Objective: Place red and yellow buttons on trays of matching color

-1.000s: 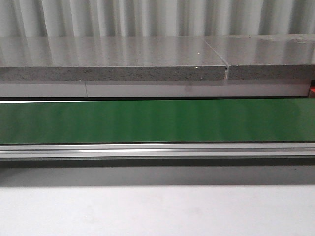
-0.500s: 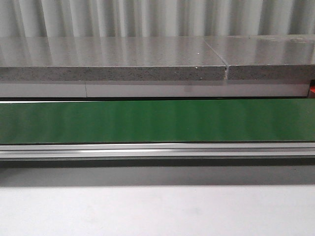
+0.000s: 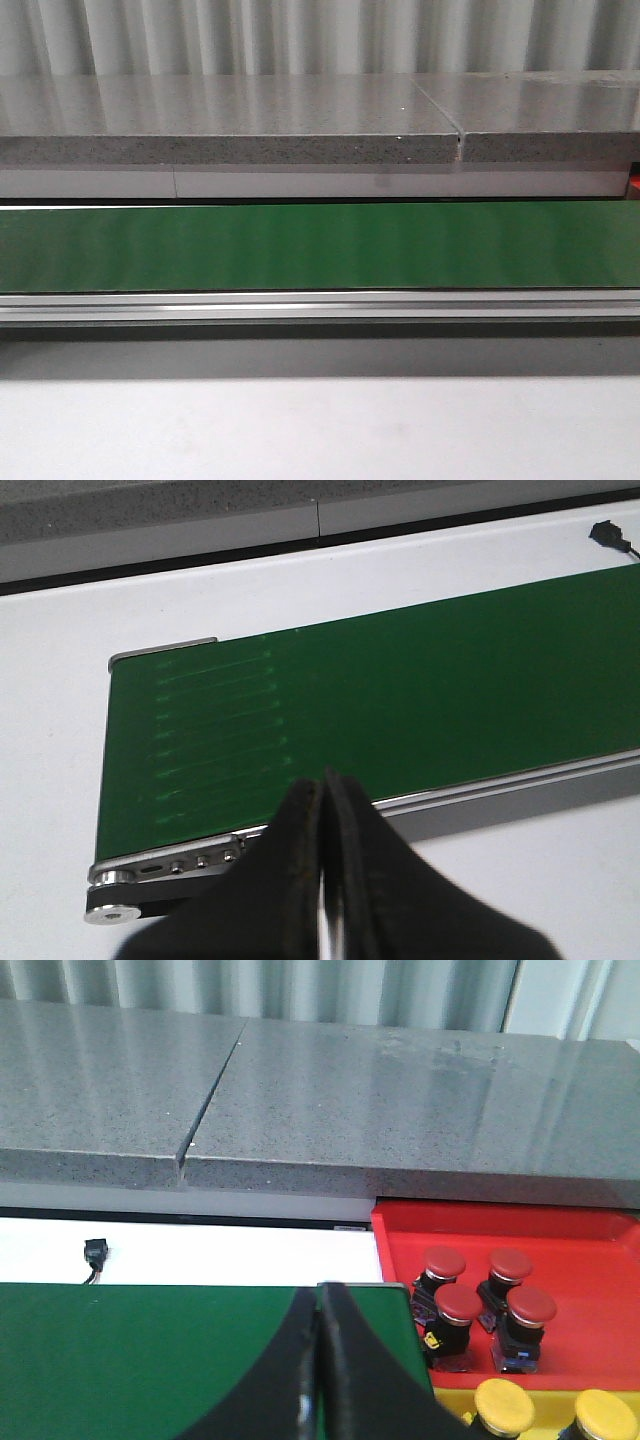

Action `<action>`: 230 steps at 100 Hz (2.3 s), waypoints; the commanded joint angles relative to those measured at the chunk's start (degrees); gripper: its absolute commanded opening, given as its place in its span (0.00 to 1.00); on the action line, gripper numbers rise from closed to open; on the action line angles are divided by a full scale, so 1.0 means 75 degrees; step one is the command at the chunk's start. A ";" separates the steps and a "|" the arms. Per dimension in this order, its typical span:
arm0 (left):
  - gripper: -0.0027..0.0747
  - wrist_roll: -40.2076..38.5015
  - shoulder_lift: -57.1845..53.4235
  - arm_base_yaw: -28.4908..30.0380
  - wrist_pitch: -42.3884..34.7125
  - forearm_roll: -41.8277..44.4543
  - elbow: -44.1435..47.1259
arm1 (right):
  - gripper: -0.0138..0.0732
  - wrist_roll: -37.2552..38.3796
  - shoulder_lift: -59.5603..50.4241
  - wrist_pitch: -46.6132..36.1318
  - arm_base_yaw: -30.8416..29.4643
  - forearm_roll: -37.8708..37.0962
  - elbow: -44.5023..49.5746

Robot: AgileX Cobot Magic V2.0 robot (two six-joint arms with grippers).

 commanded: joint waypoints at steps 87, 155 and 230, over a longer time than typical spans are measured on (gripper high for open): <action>0.01 0.0019 0.0003 -0.0065 -0.0553 -0.0050 -0.0208 | 0.08 0.1039 -0.2757 -0.1898 0.0469 -0.0693 0.3154; 0.01 0.0019 0.0032 -0.0065 -0.0565 -0.0050 -0.0208 | 0.08 0.1039 -0.2758 -0.1898 0.0463 -0.0689 0.3154; 0.01 -0.1342 -0.1247 -0.0065 -0.1587 0.0786 0.0766 | 0.08 0.1039 -0.2758 -0.1898 0.0463 -0.0689 0.3154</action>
